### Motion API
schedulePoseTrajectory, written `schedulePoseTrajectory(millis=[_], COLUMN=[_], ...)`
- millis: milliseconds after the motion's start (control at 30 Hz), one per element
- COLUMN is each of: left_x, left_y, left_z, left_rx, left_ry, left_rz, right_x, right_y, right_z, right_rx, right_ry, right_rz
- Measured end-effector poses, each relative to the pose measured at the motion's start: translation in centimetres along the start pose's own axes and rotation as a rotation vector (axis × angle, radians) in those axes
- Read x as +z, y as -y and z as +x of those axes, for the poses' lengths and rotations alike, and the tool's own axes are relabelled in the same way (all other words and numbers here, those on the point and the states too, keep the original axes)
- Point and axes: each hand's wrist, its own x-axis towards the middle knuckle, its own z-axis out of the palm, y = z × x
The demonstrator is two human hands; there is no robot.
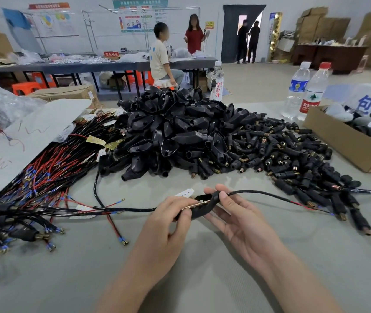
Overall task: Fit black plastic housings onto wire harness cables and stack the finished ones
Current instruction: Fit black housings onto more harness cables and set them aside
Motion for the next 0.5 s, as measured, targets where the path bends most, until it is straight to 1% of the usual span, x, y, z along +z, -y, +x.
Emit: schedulePoseTrajectory(millis=[100,233,333,500], left_x=[-0.04,-0.10,0.09,-0.35], left_y=[0.32,-0.23,-0.30,-0.26], left_z=[-0.20,-0.19,-0.07,0.49], left_rx=[-0.026,-0.184,-0.303,-0.414], left_ry=[0.049,0.093,0.085,0.085], left_rz=[-0.015,-0.171,-0.271,-0.449], right_x=[-0.06,-0.19,-0.27,-0.47], right_y=[0.04,-0.01,-0.02,-0.30], right_z=[-0.06,-0.02,0.07,0.17], right_rx=[0.014,0.023,0.025,0.010], right_ry=[0.006,0.016,0.018,0.024], right_rz=[-0.002,-0.010,-0.019,-0.078])
